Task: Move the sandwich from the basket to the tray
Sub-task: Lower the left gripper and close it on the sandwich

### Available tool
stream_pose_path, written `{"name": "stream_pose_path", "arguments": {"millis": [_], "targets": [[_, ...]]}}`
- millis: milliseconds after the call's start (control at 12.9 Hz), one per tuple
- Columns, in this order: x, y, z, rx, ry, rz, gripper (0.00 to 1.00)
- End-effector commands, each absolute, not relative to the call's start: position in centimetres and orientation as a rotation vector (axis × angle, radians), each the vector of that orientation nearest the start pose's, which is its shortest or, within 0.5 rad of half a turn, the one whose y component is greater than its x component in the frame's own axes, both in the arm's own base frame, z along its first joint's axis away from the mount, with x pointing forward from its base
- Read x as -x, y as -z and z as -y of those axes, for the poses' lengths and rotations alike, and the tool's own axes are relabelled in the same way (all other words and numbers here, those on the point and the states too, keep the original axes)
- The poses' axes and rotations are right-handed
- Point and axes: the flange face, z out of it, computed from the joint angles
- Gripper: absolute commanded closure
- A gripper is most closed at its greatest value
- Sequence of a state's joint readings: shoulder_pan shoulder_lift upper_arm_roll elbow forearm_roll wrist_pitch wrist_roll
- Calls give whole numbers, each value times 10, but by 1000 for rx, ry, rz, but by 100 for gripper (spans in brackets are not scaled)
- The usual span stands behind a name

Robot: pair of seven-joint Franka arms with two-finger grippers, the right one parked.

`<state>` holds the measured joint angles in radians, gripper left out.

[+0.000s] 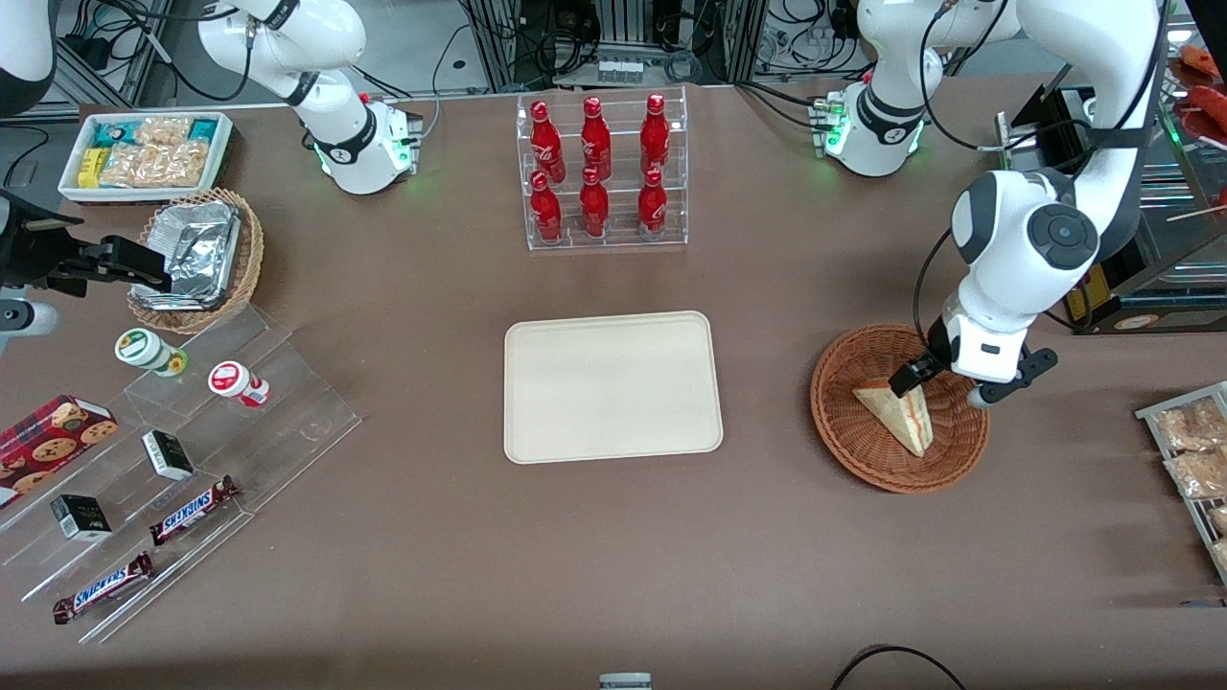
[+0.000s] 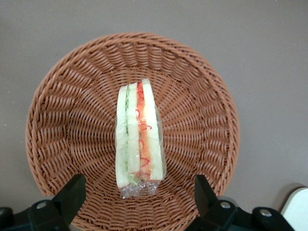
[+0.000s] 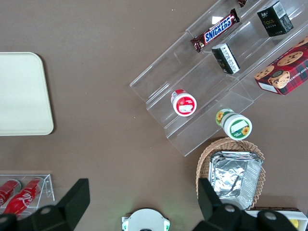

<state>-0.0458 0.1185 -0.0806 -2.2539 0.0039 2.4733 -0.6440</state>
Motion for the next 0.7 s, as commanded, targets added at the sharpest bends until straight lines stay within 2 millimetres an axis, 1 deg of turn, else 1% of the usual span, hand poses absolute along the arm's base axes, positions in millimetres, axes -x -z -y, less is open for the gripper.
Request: {"name": "stream_pose_path", "arguments": {"millis": [0, 78, 233, 543, 620], "targets": [[-533, -298, 68, 3076, 177, 844, 0], [-529, -288, 66, 3080, 198, 847, 0], [-527, -272, 66, 3085, 210, 852, 0], [-529, -246, 65, 3098, 268, 863, 0], [-529, -243, 65, 3099, 272, 868, 7]]}}
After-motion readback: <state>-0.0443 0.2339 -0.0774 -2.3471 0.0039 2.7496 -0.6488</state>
